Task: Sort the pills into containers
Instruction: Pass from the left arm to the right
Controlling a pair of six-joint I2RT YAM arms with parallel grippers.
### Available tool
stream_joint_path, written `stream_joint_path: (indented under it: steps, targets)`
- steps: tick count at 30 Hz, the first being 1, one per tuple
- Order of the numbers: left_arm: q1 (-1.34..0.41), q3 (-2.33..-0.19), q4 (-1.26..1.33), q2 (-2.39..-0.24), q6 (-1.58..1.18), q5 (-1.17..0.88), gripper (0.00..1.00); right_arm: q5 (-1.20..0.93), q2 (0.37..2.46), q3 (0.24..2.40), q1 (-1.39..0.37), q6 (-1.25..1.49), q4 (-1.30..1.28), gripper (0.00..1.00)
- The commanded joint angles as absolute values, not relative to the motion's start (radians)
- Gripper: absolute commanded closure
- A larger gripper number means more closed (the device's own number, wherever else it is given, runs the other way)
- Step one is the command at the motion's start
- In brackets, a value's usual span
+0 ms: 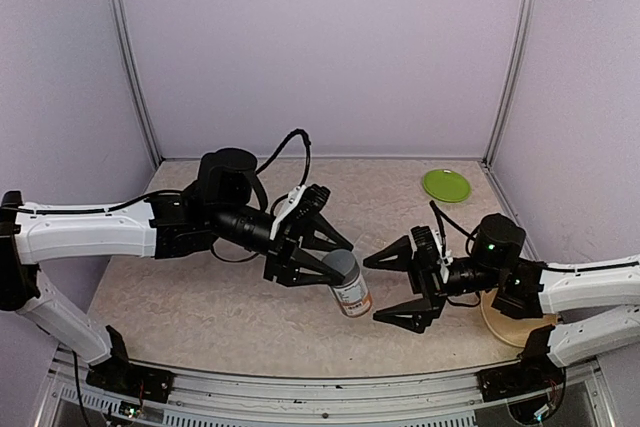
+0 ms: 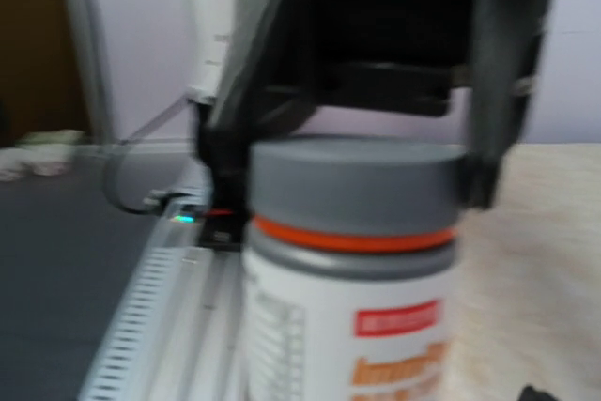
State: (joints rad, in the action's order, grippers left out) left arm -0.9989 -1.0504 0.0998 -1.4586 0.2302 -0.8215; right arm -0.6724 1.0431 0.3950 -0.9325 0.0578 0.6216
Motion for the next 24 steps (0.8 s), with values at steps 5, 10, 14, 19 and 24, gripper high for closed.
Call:
stream_joint_path:
  steps: [5, 10, 14, 19, 24]
  targets:
    - [-1.015, -1.066, 0.223, -1.383, 0.241, -0.862, 0.72, -0.858, 1.163, 0.469, -0.926, 0.175, 0.772, 0.0]
    - [-1.024, -1.072, 0.227, -1.388, 0.26, -0.897, 0.73, -0.879, 1.217, 0.489, -0.926, 0.216, 0.819, 0.0]
    - [-1.026, -1.075, 0.228, -1.388, 0.263, -0.903, 0.73, -0.93, 1.259, 0.517, -0.926, 0.246, 0.844, 0.03]
    - [-1.026, -1.075, 0.227, -1.393, 0.269, -0.897, 0.73, -0.998, 1.312, 0.549, -0.926, 0.286, 0.873, 0.13]
    - [-1.026, -1.073, 0.222, -1.398, 0.271, -0.884, 0.73, -1.038, 1.351, 0.577, -0.926, 0.304, 0.863, 0.26]
